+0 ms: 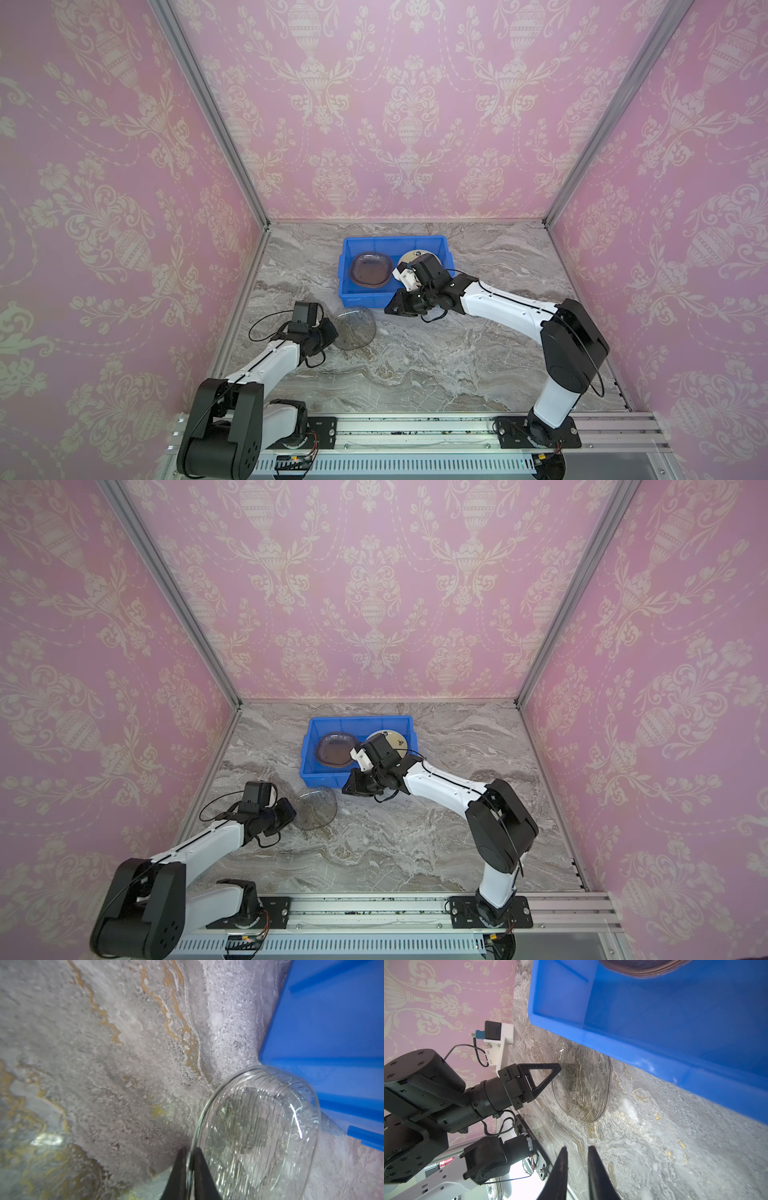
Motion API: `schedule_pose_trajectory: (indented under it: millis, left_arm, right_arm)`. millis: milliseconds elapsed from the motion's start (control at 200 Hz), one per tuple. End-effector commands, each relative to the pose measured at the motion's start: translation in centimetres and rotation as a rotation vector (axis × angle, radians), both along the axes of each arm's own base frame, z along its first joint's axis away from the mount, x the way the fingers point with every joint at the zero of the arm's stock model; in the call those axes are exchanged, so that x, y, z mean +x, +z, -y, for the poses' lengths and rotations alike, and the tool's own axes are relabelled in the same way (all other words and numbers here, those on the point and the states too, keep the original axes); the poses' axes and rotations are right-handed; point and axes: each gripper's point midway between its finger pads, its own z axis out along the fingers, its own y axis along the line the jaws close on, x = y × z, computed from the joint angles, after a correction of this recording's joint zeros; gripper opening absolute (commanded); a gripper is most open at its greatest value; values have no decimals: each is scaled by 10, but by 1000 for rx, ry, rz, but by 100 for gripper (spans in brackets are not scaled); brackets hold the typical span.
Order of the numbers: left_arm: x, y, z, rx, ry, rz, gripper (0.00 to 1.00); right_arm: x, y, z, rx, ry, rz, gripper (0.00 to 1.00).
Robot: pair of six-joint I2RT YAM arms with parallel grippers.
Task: Place the plates into the plastic bin on the countertop
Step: Pick up the plate from the middle-left of the table.
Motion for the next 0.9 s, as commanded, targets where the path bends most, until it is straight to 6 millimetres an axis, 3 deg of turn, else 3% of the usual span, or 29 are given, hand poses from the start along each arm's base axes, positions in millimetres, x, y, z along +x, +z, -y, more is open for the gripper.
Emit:
schedule_pose_trajectory:
  millis: [0, 300, 570, 746, 896]
  left_arm:
    - [-5, -7, 0, 24, -30, -29, 2]
    - [-9, 16, 14, -36, -93, 19, 0]
    - [-40, 51, 39, -134, -190, 60, 0]
    - [-65, 62, 67, -135, -296, 40, 0]
    - [-77, 67, 78, -113, -352, 28, 0]
  right_arm:
    - [4, -6, 5, -13, -19, 4, 21]
    - [0, -2, 7, -12, -16, -3, 20]
    - [-9, 22, 31, -72, -29, 58, 22]
    - [-7, 42, 48, -93, -52, 108, 29]
    - [-2, 59, 61, -78, -84, 126, 35]
